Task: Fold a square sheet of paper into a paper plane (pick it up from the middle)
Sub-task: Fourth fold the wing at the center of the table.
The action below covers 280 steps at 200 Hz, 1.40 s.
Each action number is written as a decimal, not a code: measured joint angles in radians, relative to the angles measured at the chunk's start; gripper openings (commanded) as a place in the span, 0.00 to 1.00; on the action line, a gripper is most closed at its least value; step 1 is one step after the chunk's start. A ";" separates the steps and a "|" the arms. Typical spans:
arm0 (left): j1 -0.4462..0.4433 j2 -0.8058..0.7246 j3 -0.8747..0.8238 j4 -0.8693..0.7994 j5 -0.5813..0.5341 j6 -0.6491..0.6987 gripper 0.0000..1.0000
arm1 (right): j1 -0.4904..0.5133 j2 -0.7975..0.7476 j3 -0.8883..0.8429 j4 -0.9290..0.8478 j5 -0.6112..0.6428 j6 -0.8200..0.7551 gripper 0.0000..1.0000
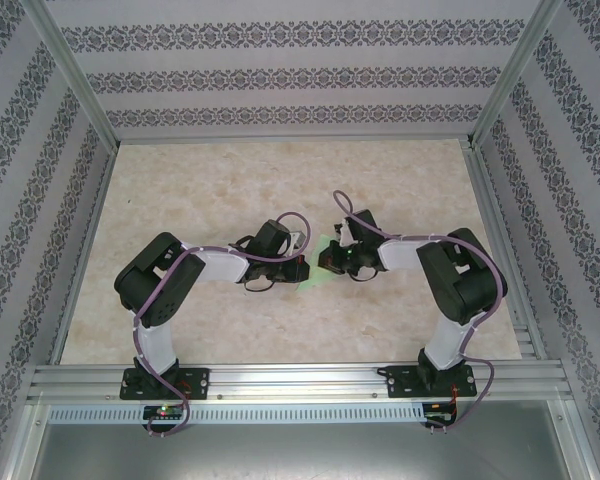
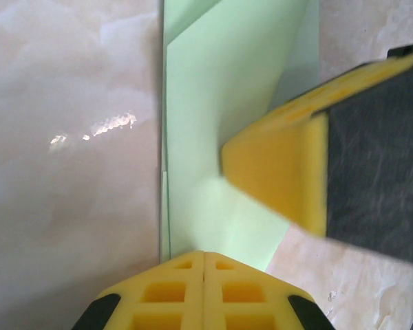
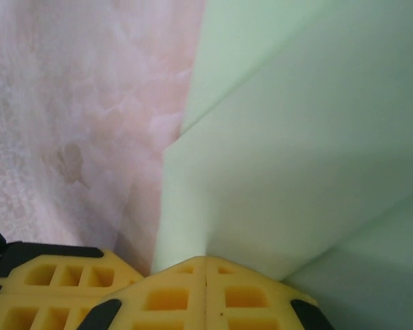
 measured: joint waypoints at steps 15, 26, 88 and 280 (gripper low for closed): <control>0.000 0.000 0.000 0.000 0.000 0.001 0.00 | -0.036 -0.002 0.009 -0.022 0.004 -0.015 0.00; 0.000 0.000 0.002 -0.002 0.000 0.002 0.00 | -0.056 -0.006 0.019 -0.041 0.019 -0.023 0.00; 0.000 0.000 0.011 -0.024 0.001 0.010 0.00 | -0.012 -0.109 0.027 -0.040 0.064 -0.022 0.00; 0.000 0.005 0.027 -0.052 0.006 0.039 0.00 | -0.125 0.018 0.067 -0.044 0.102 -0.018 0.00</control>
